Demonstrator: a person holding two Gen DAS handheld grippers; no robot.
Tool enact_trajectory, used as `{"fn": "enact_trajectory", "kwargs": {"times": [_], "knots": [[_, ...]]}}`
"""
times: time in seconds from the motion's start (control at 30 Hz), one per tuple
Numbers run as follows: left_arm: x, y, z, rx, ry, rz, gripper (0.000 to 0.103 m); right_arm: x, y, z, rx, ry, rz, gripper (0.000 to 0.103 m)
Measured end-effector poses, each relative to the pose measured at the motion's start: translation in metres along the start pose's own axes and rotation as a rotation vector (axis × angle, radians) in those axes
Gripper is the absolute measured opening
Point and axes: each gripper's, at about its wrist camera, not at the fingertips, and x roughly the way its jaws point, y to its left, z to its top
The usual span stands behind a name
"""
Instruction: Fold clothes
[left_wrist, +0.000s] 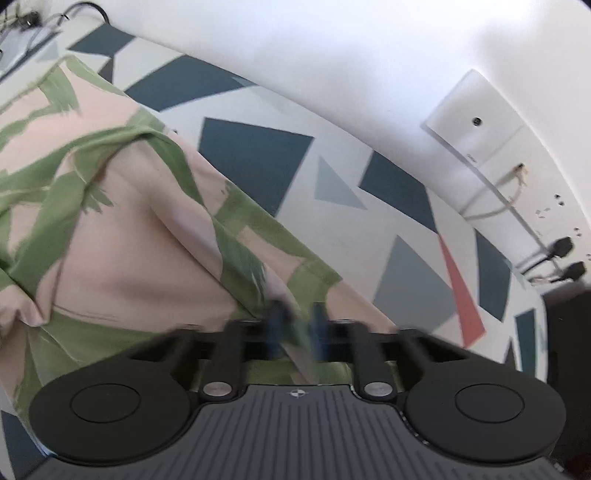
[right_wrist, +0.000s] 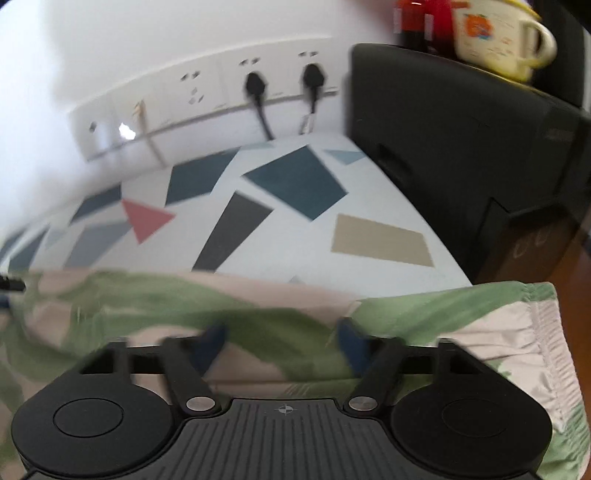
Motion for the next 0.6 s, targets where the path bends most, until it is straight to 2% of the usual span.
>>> {"fn": "enact_trajectory", "kwargs": {"times": [0.07, 0.13, 0.3, 0.4, 0.43, 0.5, 0.57, 0.6], "knots": [[-0.002, 0.0, 0.001, 0.011, -0.007, -0.033, 0.008, 0.001, -0.003, -0.001, 0.004, -0.006, 0.02, 0.008], [-0.004, -0.002, 0.003, 0.033, -0.024, -0.05, 0.006, 0.002, -0.009, 0.002, 0.047, -0.009, 0.04, 0.001], [-0.006, -0.014, 0.016, 0.078, -0.062, -0.085, 0.006, -0.001, -0.027, 0.012, 0.155, -0.093, 0.022, 0.0], [-0.003, -0.022, 0.024, 0.105, -0.087, -0.098, 0.006, 0.001, -0.033, 0.02, 0.167, -0.118, 0.007, 0.0], [-0.001, -0.025, 0.027, 0.121, -0.102, -0.102, 0.006, 0.001, -0.034, 0.024, 0.16, -0.118, 0.007, 0.001], [0.004, -0.032, 0.032, 0.159, -0.11, -0.09, 0.006, 0.005, -0.032, 0.028, 0.122, -0.081, 0.03, 0.011], [0.006, -0.035, 0.031, 0.18, -0.078, -0.073, 0.007, 0.008, -0.027, 0.03, 0.07, -0.047, 0.058, 0.032], [0.002, -0.034, 0.028, 0.193, -0.072, -0.084, 0.007, 0.008, -0.022, 0.028, 0.032, -0.044, 0.068, 0.032]]}}
